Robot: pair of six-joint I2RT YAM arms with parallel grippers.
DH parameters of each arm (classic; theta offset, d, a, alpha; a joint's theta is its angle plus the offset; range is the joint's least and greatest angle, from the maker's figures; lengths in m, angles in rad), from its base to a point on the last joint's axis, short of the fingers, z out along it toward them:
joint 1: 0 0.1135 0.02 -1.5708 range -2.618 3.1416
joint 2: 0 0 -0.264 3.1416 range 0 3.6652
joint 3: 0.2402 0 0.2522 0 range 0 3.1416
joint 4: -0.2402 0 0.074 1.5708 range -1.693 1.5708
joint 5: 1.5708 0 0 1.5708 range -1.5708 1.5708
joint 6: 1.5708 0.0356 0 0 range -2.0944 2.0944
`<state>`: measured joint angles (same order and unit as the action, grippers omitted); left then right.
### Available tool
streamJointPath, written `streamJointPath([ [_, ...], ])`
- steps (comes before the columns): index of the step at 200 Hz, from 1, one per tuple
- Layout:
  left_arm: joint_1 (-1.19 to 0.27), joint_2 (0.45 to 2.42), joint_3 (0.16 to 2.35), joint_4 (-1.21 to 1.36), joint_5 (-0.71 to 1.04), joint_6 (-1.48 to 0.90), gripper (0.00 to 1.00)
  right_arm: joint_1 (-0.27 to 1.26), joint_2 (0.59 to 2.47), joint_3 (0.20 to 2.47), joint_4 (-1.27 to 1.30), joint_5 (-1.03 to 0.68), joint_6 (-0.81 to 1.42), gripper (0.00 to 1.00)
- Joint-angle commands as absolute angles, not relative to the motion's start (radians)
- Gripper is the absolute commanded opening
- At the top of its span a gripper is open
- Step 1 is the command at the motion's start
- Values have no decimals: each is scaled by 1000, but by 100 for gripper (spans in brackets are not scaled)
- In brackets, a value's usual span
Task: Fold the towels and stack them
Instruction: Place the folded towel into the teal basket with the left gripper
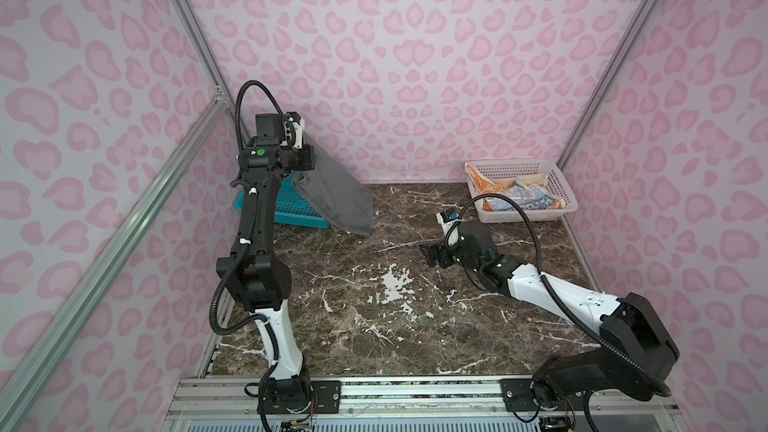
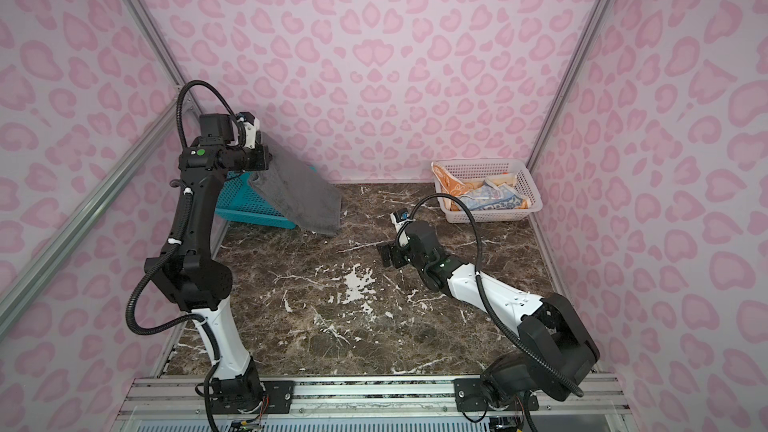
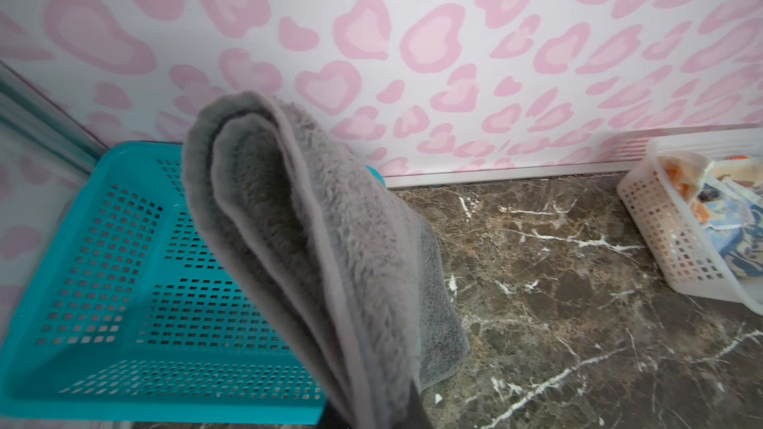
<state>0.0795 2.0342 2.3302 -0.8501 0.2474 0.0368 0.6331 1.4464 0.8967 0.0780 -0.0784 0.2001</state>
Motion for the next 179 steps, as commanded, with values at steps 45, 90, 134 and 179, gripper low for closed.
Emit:
streamJointPath([
  [45,170,2116,2440,-702,227,92,3,633,1499,925,87,-111,227,99],
  [90,214,2194,2476,-646,198,124,3,634,1530,944,68,-113,232,99],
  [134,258,2251,2482,-590,174,133,3,632,1553,957,69,-111,236,99],
  [179,289,2304,2482,-564,143,141,3,633,1578,979,94,-126,241,99],
])
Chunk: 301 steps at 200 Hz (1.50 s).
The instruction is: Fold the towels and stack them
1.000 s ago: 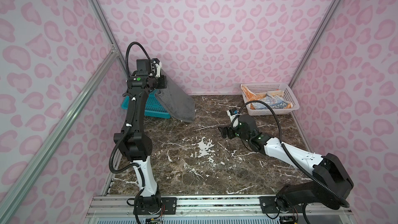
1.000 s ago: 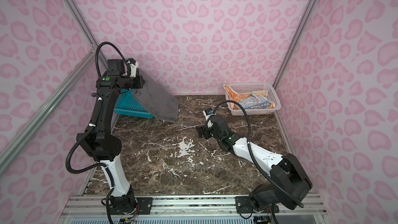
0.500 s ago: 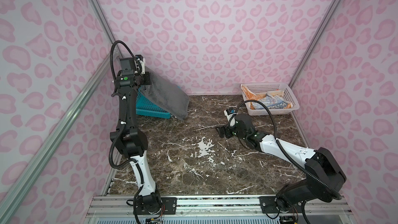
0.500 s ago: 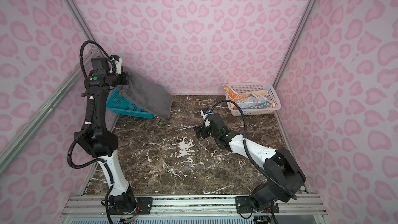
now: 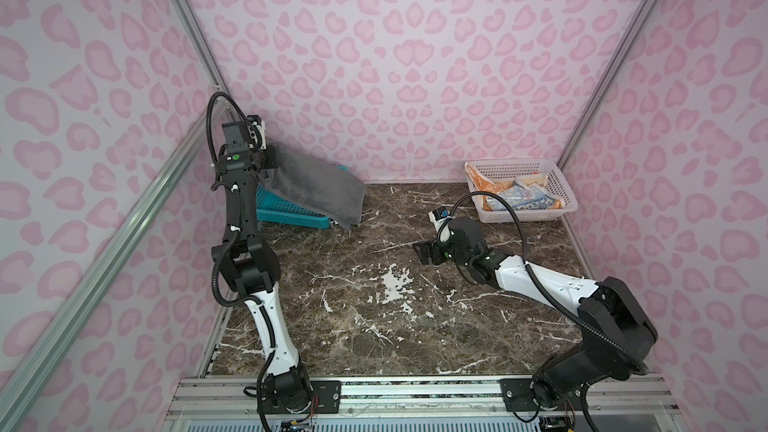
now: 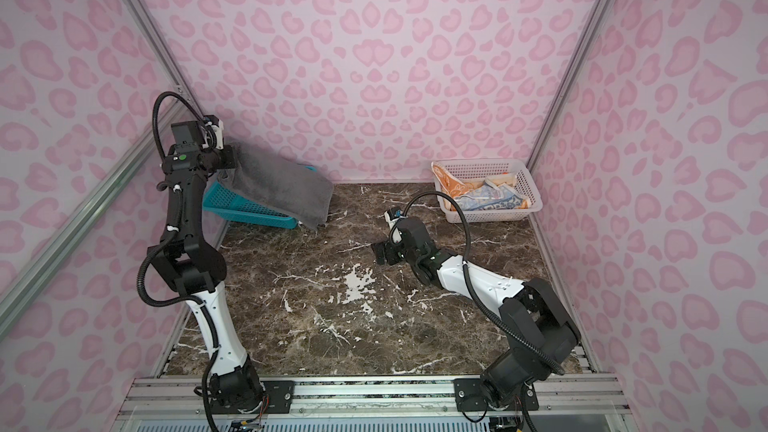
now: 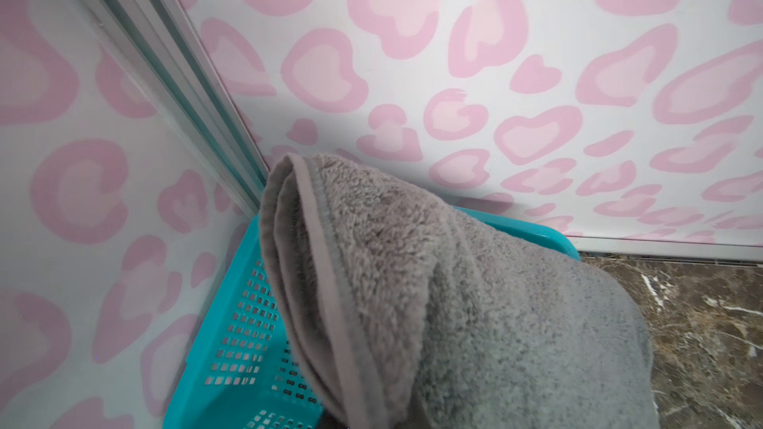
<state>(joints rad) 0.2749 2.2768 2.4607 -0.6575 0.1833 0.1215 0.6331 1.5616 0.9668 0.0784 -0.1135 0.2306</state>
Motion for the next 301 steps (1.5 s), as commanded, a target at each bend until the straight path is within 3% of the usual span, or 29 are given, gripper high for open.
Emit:
streamJointPath([
  [1,289,2305,2483,-565,142,141,3,633,1579,981,94,-127,241,99],
  [301,319,2437,2484,-476,-69,274,3,633,1709,1083,93,-208,262,99],
])
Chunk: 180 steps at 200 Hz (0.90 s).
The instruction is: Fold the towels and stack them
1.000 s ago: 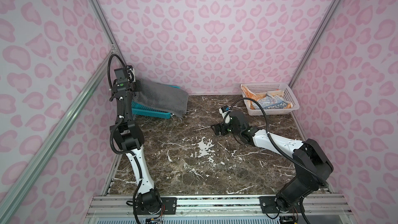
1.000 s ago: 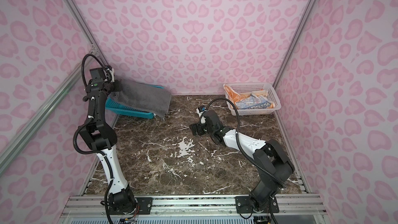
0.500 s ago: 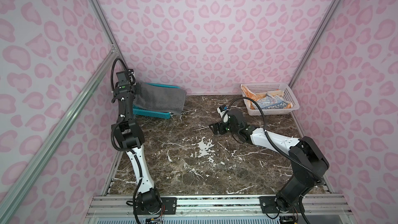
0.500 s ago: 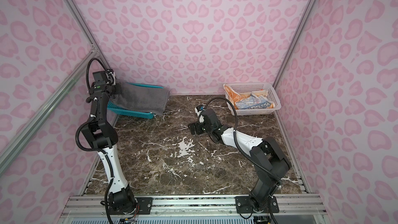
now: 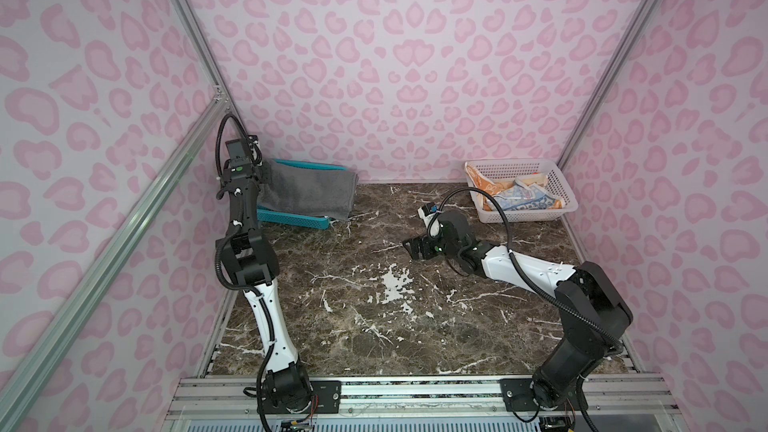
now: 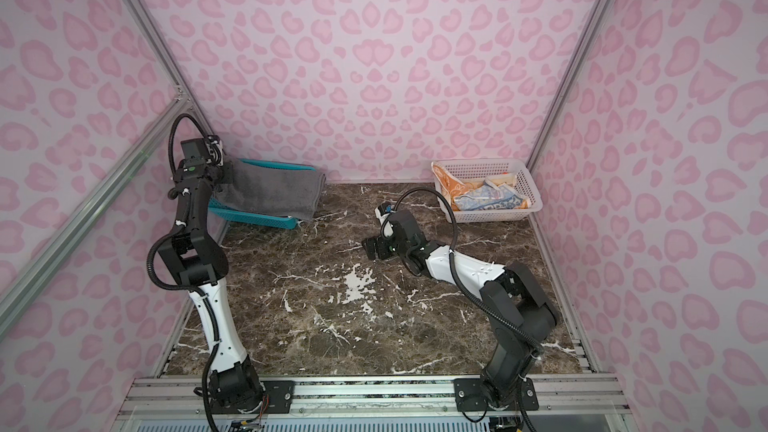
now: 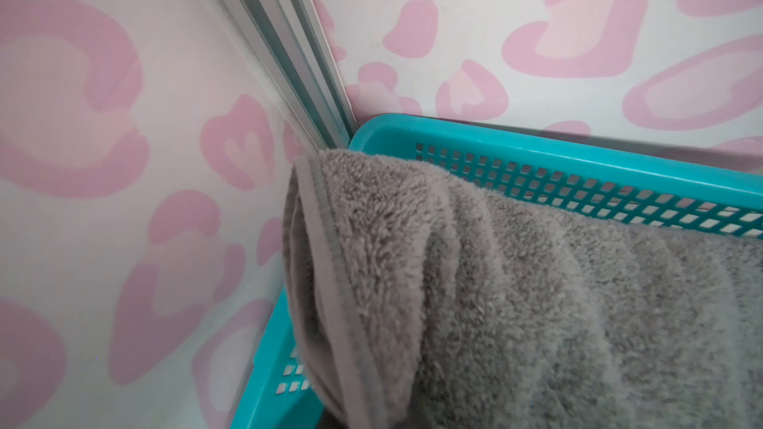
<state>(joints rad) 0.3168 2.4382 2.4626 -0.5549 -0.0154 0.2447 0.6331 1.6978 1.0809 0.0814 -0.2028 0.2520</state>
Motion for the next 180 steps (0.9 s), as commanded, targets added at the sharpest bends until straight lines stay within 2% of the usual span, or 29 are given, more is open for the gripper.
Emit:
streamJointPath([
  [1,319,2437,2485,-475,-70,275,3,633,1709,1085,93,-209,262,99],
  [24,320,2434,2483,-461,-100,280,3,634,1715,1085,101,-215,267,99],
  [62,319,2440,2467,-443,-54,262,3,634,1720,1088,103,-221,267,99],
  [77,319,2454,2466,-446,-27,253,8,634,1716,1086,101,-216,265,99],
  [89,319,2466,2467,-446,-23,241,16,634,1712,1085,97,-213,262,99],
  [97,319,2472,2467,-445,-20,235,25,635,1710,1083,94,-209,259,99],
  [117,319,2477,2468,-444,-20,217,63,634,1703,1081,93,-204,257,99],
  [130,319,2472,2467,-440,-19,206,79,634,1703,1082,94,-203,257,99],
  [142,318,2464,2467,-437,-23,198,87,634,1705,1082,96,-205,259,99],
  [174,315,2430,2468,-433,-38,186,100,634,1704,1078,106,-209,264,99],
  [180,314,2422,2468,-434,-36,184,98,634,1702,1076,109,-209,265,99],
])
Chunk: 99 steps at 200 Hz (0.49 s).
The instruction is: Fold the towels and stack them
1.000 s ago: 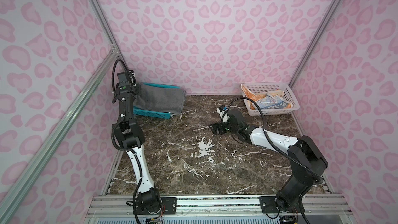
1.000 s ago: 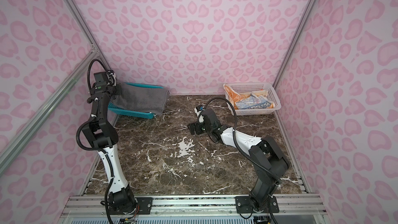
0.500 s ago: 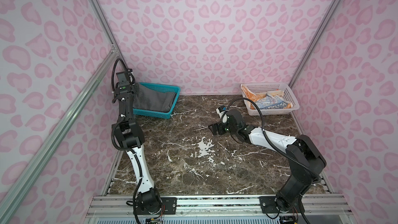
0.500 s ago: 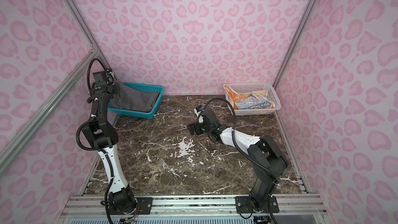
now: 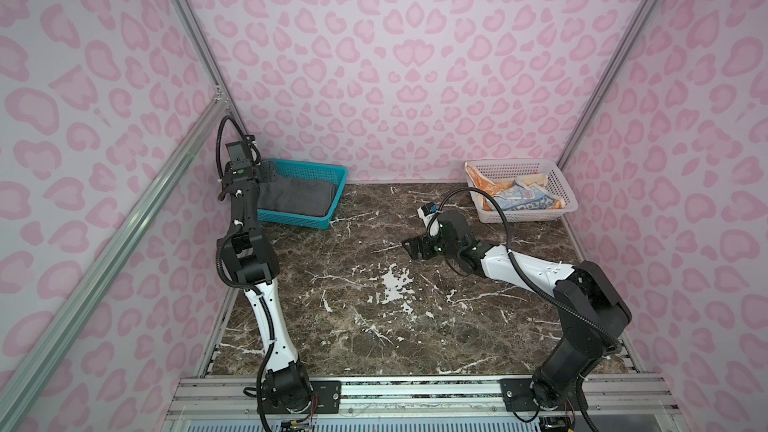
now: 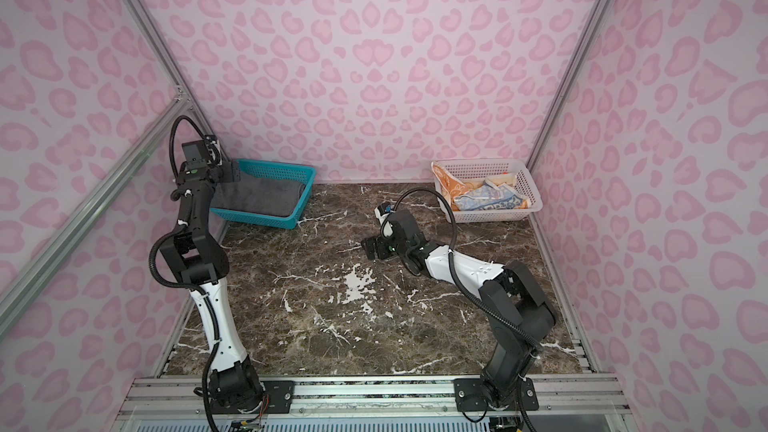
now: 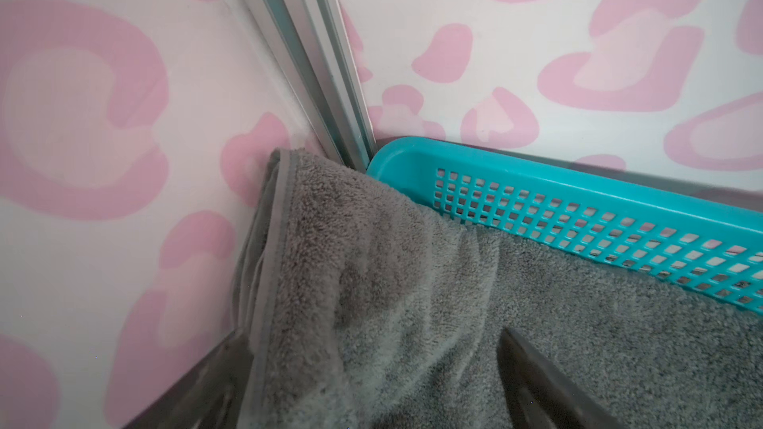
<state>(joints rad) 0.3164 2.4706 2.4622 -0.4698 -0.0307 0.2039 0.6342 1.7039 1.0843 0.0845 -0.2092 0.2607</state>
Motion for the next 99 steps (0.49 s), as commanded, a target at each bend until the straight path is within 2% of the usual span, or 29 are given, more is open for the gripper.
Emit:
streamJointPath([
  [1,315,2421,2468,-434,-35,183,97,634,1702,1076,110,-209,265,99],
  [99,263,2235,2344,-462,140,74,99,632,1674,1051,121,-193,242,99],
])
